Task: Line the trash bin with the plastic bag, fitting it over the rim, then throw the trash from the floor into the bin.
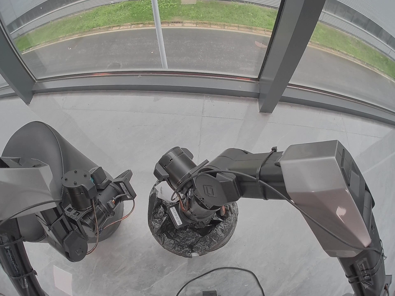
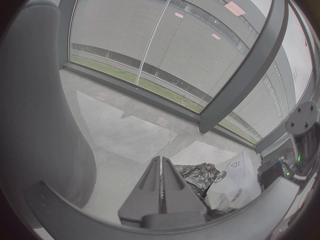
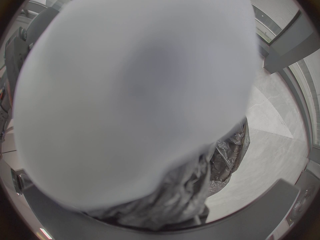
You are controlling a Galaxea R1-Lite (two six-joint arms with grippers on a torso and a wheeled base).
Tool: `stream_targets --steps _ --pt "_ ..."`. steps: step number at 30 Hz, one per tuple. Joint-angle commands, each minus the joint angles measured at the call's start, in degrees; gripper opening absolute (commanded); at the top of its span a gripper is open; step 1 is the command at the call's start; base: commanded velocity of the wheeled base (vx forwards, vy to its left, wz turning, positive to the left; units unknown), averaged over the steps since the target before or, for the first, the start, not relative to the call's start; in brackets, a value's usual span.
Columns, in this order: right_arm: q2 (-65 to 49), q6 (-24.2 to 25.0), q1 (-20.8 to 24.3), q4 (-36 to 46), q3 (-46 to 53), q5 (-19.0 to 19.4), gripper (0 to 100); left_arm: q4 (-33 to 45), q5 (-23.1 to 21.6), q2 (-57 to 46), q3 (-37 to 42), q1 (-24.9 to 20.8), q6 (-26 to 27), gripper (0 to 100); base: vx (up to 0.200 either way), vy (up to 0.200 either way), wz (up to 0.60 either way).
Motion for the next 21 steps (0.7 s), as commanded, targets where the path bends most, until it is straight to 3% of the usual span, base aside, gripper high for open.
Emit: stream_targets --steps 1,6,7,21 --pt "1.3 -0.9 -0.4 -0.2 0.0 -0.8 0 0.0 0.1 0.0 0.0 -0.2 0.0 0 0.0 0.0 0.0" --pt "2.2 -0.9 -1.2 -1.3 0.0 -0.9 0 0.0 0.1 0.0 0.0 -0.2 0.0 0 0.0 0.0 0.0" --pt "2.3 -0.9 -1.2 -1.7 0.0 -0.9 100 0.0 0.1 0.0 0.0 -0.2 0.0 0 0.0 0.0 0.0" --pt "-1.0 -2.5 -0.8 -3.8 0.0 -1.3 100 0.0 0.1 0.1 0.0 -0.3 0.0 0 0.0 0.0 0.0"
